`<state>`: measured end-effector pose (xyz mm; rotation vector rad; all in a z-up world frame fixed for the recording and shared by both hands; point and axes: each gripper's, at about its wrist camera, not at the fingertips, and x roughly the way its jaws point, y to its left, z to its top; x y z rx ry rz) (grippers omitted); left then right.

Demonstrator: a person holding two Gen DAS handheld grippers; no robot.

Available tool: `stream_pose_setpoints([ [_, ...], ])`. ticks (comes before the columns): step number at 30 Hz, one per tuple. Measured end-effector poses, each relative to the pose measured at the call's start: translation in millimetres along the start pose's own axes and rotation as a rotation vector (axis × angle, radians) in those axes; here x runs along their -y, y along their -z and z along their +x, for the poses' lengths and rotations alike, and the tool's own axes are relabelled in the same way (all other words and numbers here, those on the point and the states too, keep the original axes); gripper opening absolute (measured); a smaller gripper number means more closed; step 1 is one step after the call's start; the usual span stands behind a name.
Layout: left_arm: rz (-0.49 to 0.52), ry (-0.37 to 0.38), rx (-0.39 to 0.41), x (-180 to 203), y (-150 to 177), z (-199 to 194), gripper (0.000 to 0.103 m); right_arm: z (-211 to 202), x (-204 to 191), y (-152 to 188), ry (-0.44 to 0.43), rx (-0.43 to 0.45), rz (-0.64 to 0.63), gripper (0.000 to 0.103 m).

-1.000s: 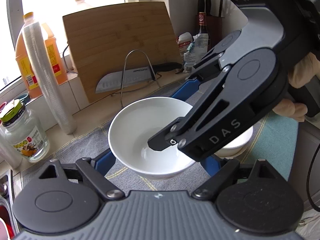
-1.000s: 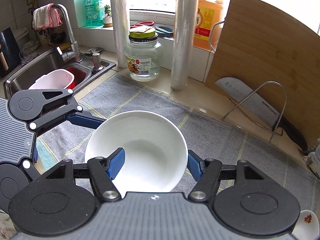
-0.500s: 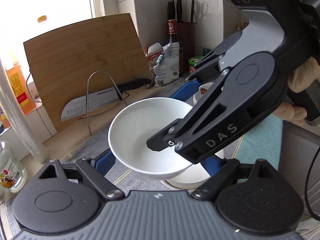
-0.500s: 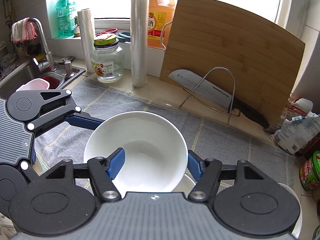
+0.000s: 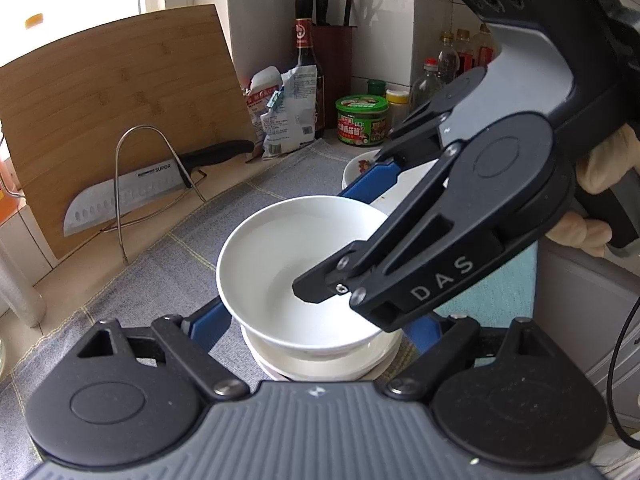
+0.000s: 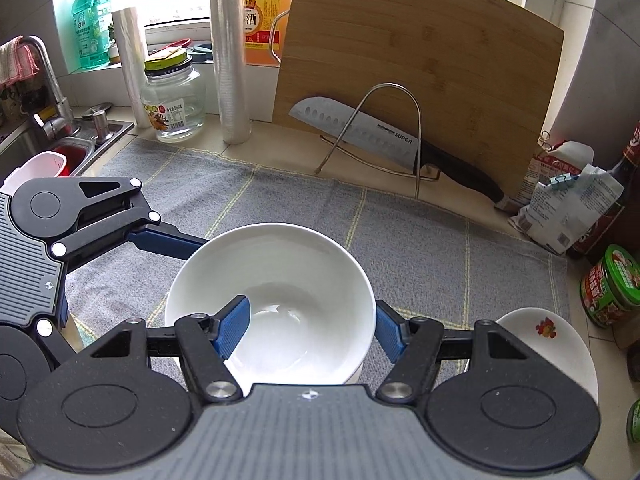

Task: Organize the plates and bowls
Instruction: 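Lift the floral bowl with both tools and carry it toward the nested white bowls, then lower the floral bowl with both tools into the nested white bowls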

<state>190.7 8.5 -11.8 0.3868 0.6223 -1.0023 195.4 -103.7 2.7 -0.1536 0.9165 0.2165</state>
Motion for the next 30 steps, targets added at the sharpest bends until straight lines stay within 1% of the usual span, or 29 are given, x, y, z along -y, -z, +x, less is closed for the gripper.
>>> stream_pose_setpoints([
  [15,-0.007,0.002,-0.04,1.7,4.4,12.3,0.09,13.6,5.5,6.8,-0.018,-0.028,0.038,0.072],
  [30,-0.015,0.013,-0.038,0.0,4.1,13.2,0.09,17.9,7.1,9.0,-0.021,-0.032,0.044,0.072],
])
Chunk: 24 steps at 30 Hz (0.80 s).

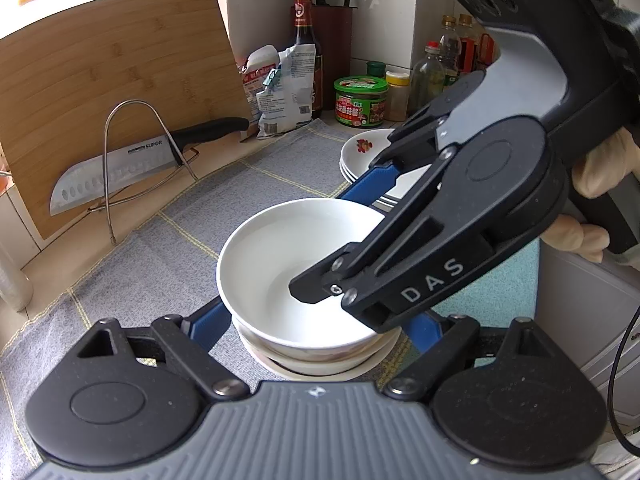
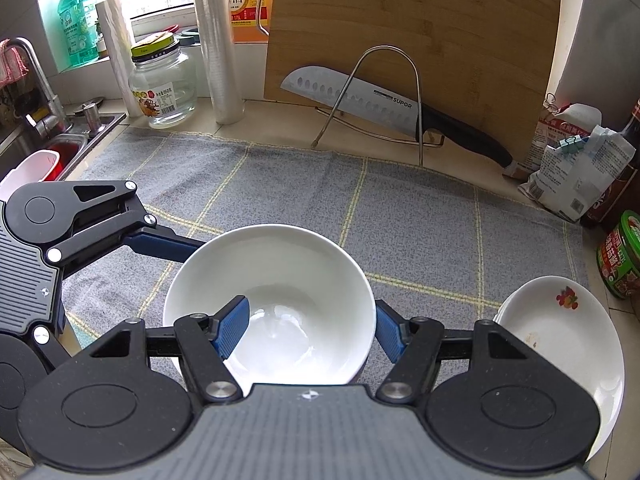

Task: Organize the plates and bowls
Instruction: 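Lower the floral bowl with both tools into the nested white bowls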

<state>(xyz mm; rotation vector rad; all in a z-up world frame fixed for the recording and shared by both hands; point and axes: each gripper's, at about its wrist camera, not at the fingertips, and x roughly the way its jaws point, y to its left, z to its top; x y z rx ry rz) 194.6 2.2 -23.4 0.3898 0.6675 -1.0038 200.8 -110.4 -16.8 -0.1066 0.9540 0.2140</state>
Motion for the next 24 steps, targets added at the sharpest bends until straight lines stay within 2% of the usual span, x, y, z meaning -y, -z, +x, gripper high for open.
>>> stream_pose_setpoints([
  [21,0.005,0.007,0.001,-0.2,-0.3,0.1,0.091,0.4,-0.2,1.5,0.004,0.007,0.001,0.072],
  [24,0.009,0.004,0.008,1.2,-0.6,0.1,0.092,-0.4,-0.9,2.4,0.004,0.016,0.001,0.076],
])
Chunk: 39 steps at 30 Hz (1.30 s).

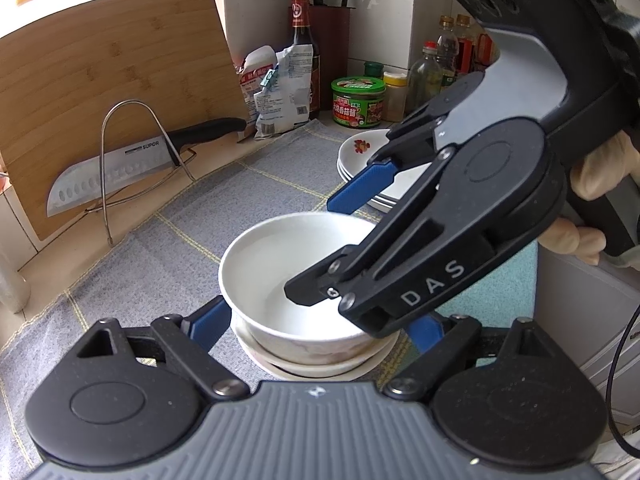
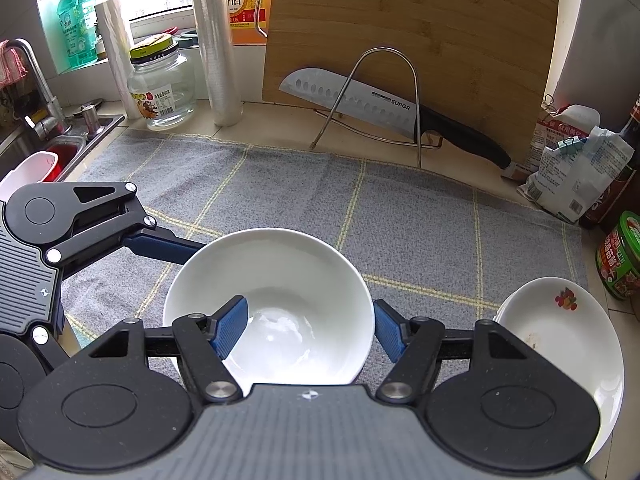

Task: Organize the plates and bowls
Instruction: 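Lower the floral bowl with both tools into the nested white bowls, then open both tools and pull them back from the bowl stack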

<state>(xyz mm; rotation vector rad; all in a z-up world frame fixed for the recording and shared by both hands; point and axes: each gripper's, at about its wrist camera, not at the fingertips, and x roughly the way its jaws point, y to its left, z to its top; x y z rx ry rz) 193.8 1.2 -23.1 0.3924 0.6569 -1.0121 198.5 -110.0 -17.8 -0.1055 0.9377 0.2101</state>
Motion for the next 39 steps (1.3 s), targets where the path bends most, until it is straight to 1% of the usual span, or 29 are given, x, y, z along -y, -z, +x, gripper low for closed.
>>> stream_pose_setpoints([
  [2,0.016,-0.008,0.005,2.1,-0.5,-1.7,0.093,-2.4,-0.8,0.1,-0.008,0.015,0.001,0.087],
  [4,0.027,-0.006,0.005,2.9,0.6,-4.0,0.094,-4.3,-2.6,-0.2,-0.008,0.026,-0.003,0.094],
  [5,0.032,-0.003,0.003,3.0,1.3,-5.2,0.094,-4.9,-3.6,0.0,-0.005,0.028,-0.008,0.096],
  [10,0.043,-0.005,-0.011,-1.3,4.9,-13.7,0.094,-5.8,-6.0,2.9,-0.004,0.022,-0.013,0.097],
  [12,0.041,-0.01,-0.019,-3.9,7.7,-16.8,0.094,-7.3,-8.7,3.6,-0.002,0.029,-0.016,0.1],
  [18,0.029,-0.023,-0.038,-7.7,16.0,-22.1,0.094,-8.1,-17.7,5.2,0.04,0.038,-0.035,0.101],
  [26,0.019,-0.021,-0.046,-8.3,23.2,-24.3,0.094,-7.6,-25.1,10.1,0.081,0.042,-0.035,0.101],
  [29,0.015,-0.025,-0.045,-11.3,25.7,-26.4,0.094,-13.7,-23.8,13.5,0.097,0.063,-0.01,0.102],
  [32,0.01,-0.034,-0.044,-15.5,28.4,-27.9,0.094,-24.1,-21.7,19.5,0.087,0.094,0.035,0.103],
  [35,0.008,-0.035,-0.045,-20.0,31.8,-27.1,0.094,-32.5,-24.0,28.7,0.106,0.112,0.047,0.103],
  [39,0.019,-0.025,-0.055,-24.3,38.9,-21.9,0.094,-35.8,-24.9,43.3,0.117,0.105,0.08,0.103],
])
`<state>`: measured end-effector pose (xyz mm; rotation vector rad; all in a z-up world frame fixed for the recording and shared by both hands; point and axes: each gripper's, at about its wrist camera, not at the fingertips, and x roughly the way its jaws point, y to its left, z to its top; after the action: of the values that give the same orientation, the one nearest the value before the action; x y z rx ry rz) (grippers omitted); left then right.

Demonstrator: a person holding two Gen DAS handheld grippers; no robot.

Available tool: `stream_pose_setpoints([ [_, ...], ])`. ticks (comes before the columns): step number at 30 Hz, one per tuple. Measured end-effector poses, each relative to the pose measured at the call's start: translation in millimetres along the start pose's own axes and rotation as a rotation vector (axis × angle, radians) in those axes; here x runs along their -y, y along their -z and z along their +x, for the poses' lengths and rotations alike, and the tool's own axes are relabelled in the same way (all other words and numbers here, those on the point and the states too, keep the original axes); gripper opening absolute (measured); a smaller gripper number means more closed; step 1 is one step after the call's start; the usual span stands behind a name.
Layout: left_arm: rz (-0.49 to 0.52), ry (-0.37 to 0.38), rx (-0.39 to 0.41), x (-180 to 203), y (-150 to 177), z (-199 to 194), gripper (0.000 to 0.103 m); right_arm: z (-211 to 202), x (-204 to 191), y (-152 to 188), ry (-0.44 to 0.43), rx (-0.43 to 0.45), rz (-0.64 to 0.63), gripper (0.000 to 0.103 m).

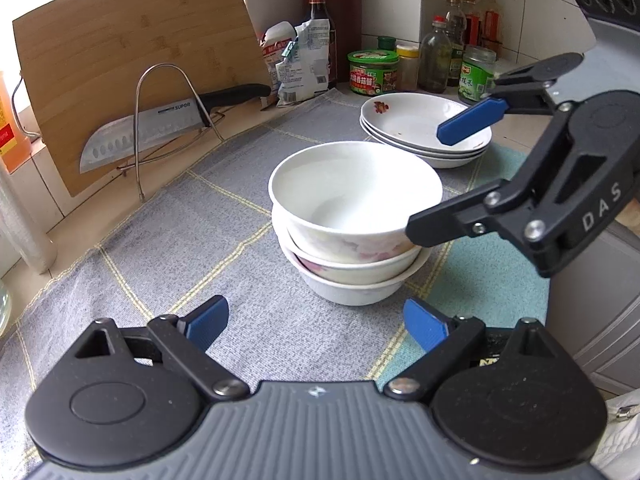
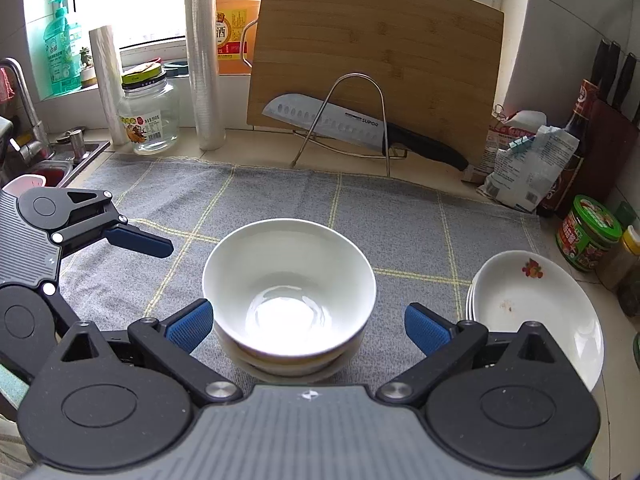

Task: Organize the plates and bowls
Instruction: 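Open both tools and pull them back from the bowl stack, then grip the bowl stack rim with the left tool while the right tool grips its opposite rim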

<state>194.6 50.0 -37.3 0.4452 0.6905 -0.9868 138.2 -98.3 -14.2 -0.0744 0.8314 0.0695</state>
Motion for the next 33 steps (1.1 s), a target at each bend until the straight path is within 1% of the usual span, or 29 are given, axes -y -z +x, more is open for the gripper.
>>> stream_pose_setpoints([
  [3,0.001,0.016,-0.015,-1.6,6.3,7.2,0.094,1.7,0.6,13.7,0.013,-0.028,0.026,0.103],
  [5,0.003,0.011,-0.028,-0.5,10.2,11.1,0.094,7.9,1.1,24.0,0.032,-0.067,0.031,0.103],
  [10,-0.042,0.007,-0.063,2.6,18.8,16.2,0.094,30.9,2.2,43.2,0.04,-0.15,-0.011,0.103],
  [13,-0.066,-0.008,-0.08,3.8,18.6,20.7,0.094,42.4,6.9,46.5,0.019,-0.161,-0.032,0.103],
  [16,-0.087,-0.041,-0.093,6.8,15.8,25.3,0.094,53.2,14.2,46.1,-0.013,-0.165,-0.073,0.103],
  [19,-0.127,-0.077,-0.107,10.8,12.2,30.7,0.094,61.8,22.4,44.9,-0.055,-0.16,-0.143,0.103],
  [22,-0.201,-0.1,-0.119,15.4,11.5,33.8,0.094,69.6,32.5,42.9,-0.115,-0.16,-0.213,0.103],
  [25,-0.29,-0.116,-0.132,16.9,14.6,38.1,0.094,74.0,41.5,42.0,-0.197,-0.15,-0.285,0.103],
  [27,-0.34,-0.148,-0.121,19.4,15.3,39.8,0.094,76.2,46.4,41.7,-0.25,-0.144,-0.321,0.103],
  [30,-0.353,-0.191,-0.114,26.8,14.4,42.8,0.094,79.0,52.7,41.0,-0.326,-0.128,-0.379,0.103],
  [33,-0.315,-0.207,-0.132,35.1,11.6,46.3,0.095,81.5,53.6,38.5,-0.365,-0.123,-0.421,0.103],
])
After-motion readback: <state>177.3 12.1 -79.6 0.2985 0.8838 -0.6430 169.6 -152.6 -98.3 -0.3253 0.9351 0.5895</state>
